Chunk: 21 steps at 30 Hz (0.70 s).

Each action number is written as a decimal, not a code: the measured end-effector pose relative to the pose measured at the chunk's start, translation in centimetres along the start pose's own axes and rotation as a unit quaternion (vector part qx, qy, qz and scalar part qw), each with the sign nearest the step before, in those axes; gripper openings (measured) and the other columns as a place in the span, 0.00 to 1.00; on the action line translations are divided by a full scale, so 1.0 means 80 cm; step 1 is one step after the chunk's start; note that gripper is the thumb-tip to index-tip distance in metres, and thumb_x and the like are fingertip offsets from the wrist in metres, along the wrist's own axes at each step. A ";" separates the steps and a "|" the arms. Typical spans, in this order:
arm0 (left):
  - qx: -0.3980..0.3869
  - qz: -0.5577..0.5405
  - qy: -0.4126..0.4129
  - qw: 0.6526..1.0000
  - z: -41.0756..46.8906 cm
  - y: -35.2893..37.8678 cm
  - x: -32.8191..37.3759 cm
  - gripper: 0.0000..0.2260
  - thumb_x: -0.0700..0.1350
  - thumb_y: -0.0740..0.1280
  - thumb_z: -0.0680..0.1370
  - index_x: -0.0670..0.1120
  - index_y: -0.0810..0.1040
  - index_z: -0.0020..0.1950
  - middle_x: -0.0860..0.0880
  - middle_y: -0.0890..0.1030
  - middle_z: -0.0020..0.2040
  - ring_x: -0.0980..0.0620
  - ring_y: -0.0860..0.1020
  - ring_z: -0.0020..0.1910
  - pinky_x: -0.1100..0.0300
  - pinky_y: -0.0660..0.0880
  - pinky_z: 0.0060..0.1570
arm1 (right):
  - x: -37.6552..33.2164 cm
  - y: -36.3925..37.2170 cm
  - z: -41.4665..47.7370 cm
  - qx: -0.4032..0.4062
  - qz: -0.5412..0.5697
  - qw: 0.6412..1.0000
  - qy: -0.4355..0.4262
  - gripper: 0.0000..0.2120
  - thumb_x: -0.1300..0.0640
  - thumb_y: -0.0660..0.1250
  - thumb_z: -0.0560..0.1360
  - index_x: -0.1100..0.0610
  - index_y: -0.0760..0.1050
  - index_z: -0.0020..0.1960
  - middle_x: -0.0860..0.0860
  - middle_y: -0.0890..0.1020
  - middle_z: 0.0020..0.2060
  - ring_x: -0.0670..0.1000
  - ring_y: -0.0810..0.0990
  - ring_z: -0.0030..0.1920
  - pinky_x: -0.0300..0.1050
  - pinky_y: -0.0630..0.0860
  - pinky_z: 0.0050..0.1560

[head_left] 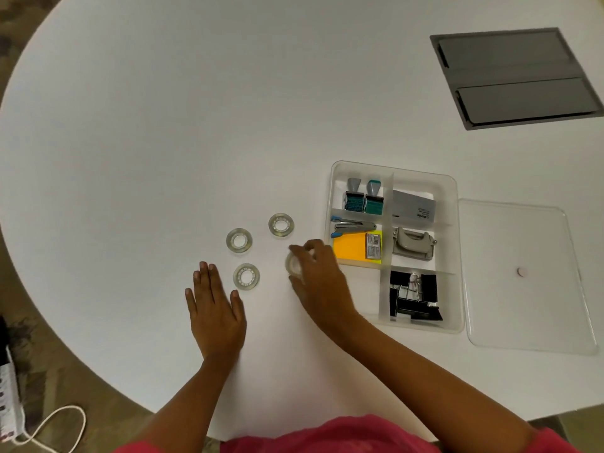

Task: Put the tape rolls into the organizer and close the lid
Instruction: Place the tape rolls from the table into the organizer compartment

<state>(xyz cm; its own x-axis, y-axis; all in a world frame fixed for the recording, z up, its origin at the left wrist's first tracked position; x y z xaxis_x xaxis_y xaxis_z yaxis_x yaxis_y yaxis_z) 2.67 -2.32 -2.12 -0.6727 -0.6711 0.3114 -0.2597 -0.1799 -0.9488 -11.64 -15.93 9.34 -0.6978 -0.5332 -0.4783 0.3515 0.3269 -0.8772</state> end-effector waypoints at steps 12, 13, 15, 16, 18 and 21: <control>0.003 -0.008 0.000 1.000 -0.001 -0.002 0.002 0.27 0.49 0.50 0.79 0.42 0.52 0.77 0.43 0.56 0.77 0.47 0.52 0.77 0.47 0.50 0.75 | 0.056 -0.039 -0.051 0.011 -0.016 0.984 0.177 0.12 0.70 0.69 0.72 0.63 0.76 0.55 0.61 0.80 0.51 0.57 0.81 0.45 0.47 0.80 0.44; 0.005 -0.009 0.000 1.000 -0.001 -0.002 0.002 0.27 0.49 0.50 0.79 0.42 0.52 0.77 0.43 0.56 0.77 0.47 0.52 0.77 0.47 0.50 0.75 | 0.057 -0.033 -0.053 -0.007 -0.025 0.982 0.187 0.13 0.69 0.69 0.72 0.63 0.76 0.56 0.60 0.79 0.53 0.57 0.80 0.47 0.46 0.79 0.46; 0.006 -0.011 0.000 1.000 -0.001 -0.003 0.002 0.27 0.49 0.51 0.79 0.42 0.53 0.77 0.43 0.56 0.77 0.47 0.52 0.76 0.48 0.50 0.75 | 0.059 -0.025 -0.057 -0.027 -0.028 0.979 0.200 0.14 0.69 0.68 0.72 0.62 0.75 0.57 0.60 0.79 0.53 0.57 0.80 0.49 0.45 0.78 0.47; 0.007 -0.012 0.000 1.000 -0.001 -0.003 0.002 0.27 0.49 0.51 0.79 0.42 0.53 0.77 0.43 0.56 0.77 0.47 0.52 0.76 0.48 0.50 0.75 | 0.058 -0.024 -0.058 -0.028 -0.028 0.979 0.201 0.15 0.70 0.69 0.71 0.62 0.76 0.57 0.60 0.79 0.52 0.57 0.80 0.48 0.45 0.78 0.46; 0.008 -0.012 0.000 1.000 -0.001 -0.002 0.002 0.27 0.48 0.51 0.79 0.42 0.53 0.77 0.43 0.56 0.77 0.47 0.52 0.77 0.48 0.50 0.75 | 0.055 -0.027 -0.057 -0.017 -0.028 0.982 0.187 0.14 0.72 0.71 0.69 0.64 0.77 0.54 0.61 0.80 0.49 0.58 0.81 0.45 0.46 0.79 0.42; 0.008 -0.014 -0.002 1.000 0.000 -0.002 0.001 0.26 0.48 0.51 0.79 0.43 0.53 0.77 0.44 0.56 0.77 0.48 0.52 0.77 0.48 0.50 0.75 | 0.045 -0.034 -0.047 0.018 -0.016 0.989 0.143 0.13 0.73 0.72 0.67 0.64 0.78 0.50 0.61 0.81 0.45 0.58 0.81 0.41 0.46 0.80 0.36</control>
<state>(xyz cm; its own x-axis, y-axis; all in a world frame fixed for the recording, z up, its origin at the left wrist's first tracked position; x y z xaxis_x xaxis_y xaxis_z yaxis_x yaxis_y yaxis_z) 2.62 -2.34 -1.95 -0.6625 -0.6682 0.3385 -0.2678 -0.2107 -0.9402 -17.47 -15.82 10.12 -0.8552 -0.2993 -0.4231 0.3445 0.2815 -0.8956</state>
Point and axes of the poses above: each hand's wrist, its own z-axis towards the middle knuckle, its own y-axis out of the palm, x = y × z, the point moved 3 cm from there along z, towards the middle knuckle
